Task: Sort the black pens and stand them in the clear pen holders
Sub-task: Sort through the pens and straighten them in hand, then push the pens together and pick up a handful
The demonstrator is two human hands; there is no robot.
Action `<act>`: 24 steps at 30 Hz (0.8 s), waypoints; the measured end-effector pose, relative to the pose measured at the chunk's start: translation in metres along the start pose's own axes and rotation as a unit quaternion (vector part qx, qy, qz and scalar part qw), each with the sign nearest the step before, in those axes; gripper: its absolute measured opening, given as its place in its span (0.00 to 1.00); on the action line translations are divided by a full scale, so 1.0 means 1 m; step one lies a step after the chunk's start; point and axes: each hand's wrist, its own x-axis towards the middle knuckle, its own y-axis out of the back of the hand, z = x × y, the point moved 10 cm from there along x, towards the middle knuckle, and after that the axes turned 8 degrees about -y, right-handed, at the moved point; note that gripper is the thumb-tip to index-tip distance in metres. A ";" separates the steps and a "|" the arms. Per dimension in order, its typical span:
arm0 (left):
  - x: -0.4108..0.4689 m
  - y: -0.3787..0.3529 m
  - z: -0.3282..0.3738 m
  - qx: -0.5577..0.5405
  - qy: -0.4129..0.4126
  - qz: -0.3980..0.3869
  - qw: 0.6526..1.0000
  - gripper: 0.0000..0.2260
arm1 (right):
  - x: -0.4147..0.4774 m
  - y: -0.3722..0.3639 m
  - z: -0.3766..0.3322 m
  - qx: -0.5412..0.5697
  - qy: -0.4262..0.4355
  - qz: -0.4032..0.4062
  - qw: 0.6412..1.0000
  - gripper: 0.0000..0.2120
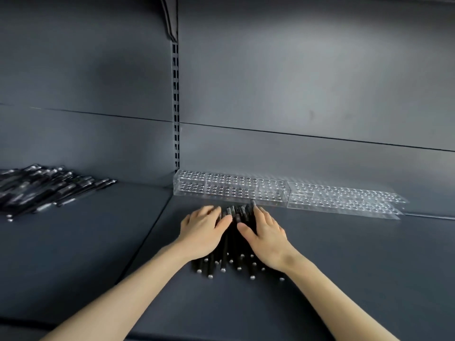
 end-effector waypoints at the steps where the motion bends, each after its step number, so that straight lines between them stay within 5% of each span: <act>1: -0.003 0.000 0.000 -0.001 0.001 0.005 1.000 0.27 | 0.000 0.001 0.001 0.012 -0.002 0.000 1.000 0.32; 11: -0.008 -0.011 0.001 0.021 -0.032 -0.020 0.999 0.26 | 0.000 0.003 0.001 0.012 -0.006 -0.001 1.000 0.27; 24: -0.019 0.025 0.016 0.017 -0.086 0.080 0.993 0.16 | -0.008 0.033 -0.002 0.049 0.017 0.097 0.994 0.13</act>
